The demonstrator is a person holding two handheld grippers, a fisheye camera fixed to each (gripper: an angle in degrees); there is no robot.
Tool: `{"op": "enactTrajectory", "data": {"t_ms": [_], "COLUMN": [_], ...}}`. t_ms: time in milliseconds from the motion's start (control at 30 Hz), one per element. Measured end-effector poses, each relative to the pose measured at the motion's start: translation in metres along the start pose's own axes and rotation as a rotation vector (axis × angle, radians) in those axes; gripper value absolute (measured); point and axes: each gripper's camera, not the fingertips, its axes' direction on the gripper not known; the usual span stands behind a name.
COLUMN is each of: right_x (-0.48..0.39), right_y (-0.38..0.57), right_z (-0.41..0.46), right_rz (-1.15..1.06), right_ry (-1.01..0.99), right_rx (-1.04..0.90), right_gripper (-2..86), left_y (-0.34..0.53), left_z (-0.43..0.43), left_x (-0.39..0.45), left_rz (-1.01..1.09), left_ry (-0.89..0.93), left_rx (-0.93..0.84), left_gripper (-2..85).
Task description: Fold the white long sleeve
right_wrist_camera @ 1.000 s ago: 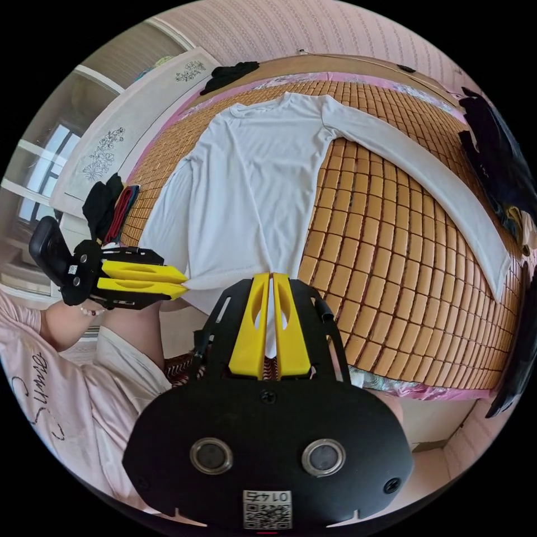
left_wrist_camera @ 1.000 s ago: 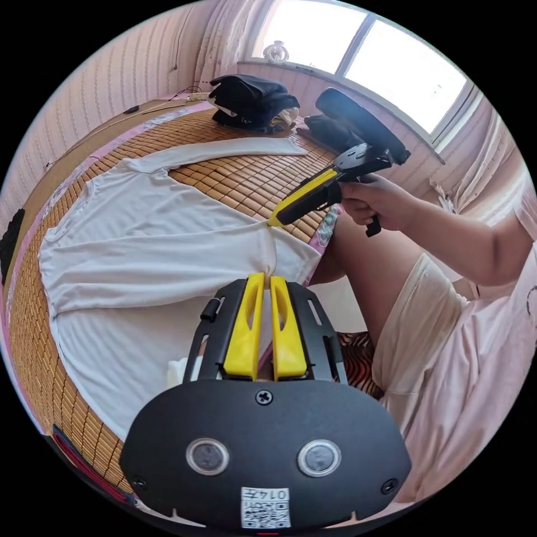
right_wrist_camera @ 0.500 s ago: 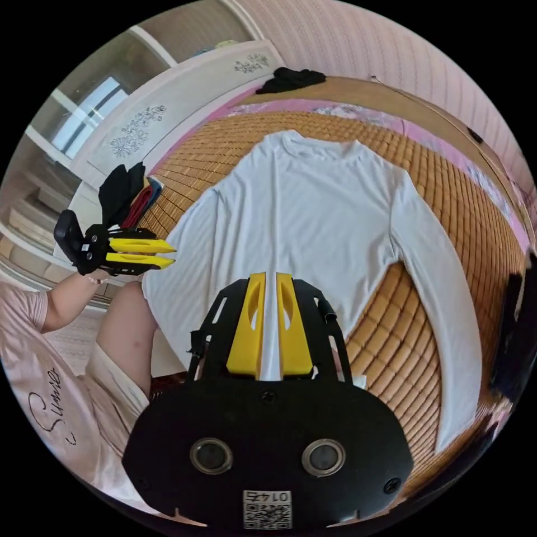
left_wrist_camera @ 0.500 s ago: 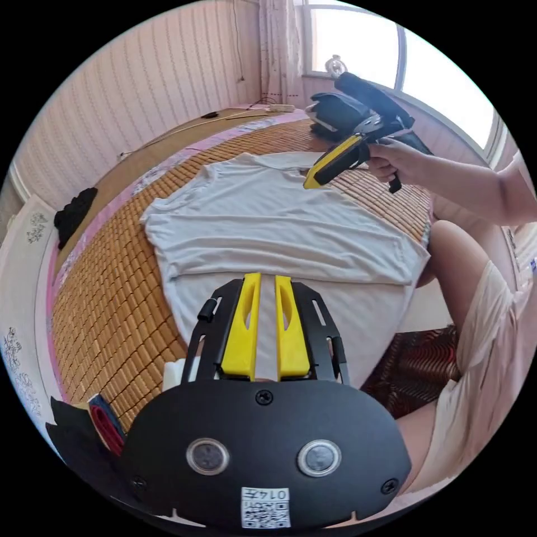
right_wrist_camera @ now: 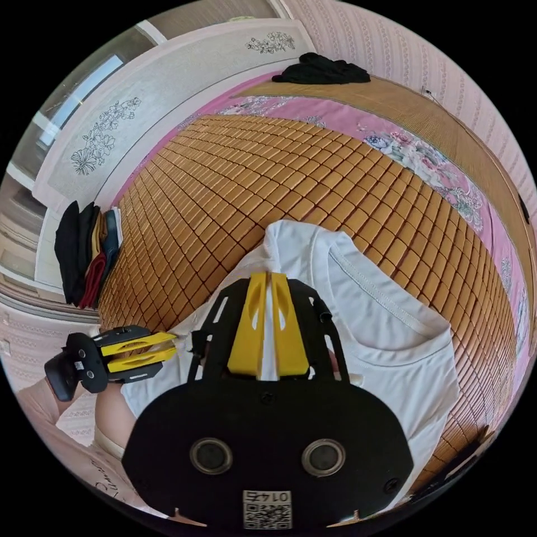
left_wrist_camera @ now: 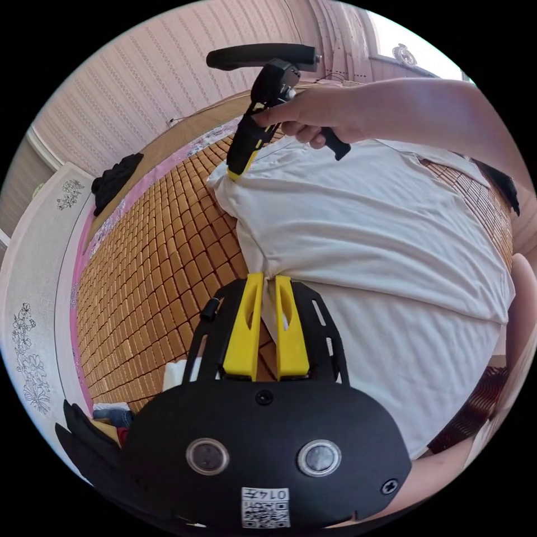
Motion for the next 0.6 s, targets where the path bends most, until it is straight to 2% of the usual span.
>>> {"op": "enactTrajectory", "data": {"t_ms": [133, 300, 433, 533, 600], "right_x": [-0.013, -0.025, -0.019, -0.005, 0.005], "right_y": [-0.015, -0.035, -0.032, -0.011, 0.039], "right_z": [-0.008, 0.015, 0.011, -0.031, -0.075], "right_rz": [-0.08, -0.095, -0.046, -0.015, -0.015], "right_ry": [-0.01, 0.031, 0.03, 0.016, 0.018], "right_rx": [0.051, -0.018, -0.014, 0.105, 0.249], "right_gripper": [-0.5, 0.2, 6.6, 7.9, 6.5], "left_y": [0.006, 0.015, 0.02, 0.029, 0.037], "left_z": [-0.007, 0.01, 0.011, -0.002, -0.018], "left_x": [-0.017, -0.053, -0.066, -0.07, -0.062], "left_rz": [-0.051, -0.187, -0.264, -0.296, -0.279], "left_ry": [-0.012, 0.142, 0.168, 0.165, 0.155], "left_rx": [0.033, 0.0, 0.017, 0.051, 0.07], "left_gripper": [1.3, 2.0, 5.0, 5.4, 4.9]}}
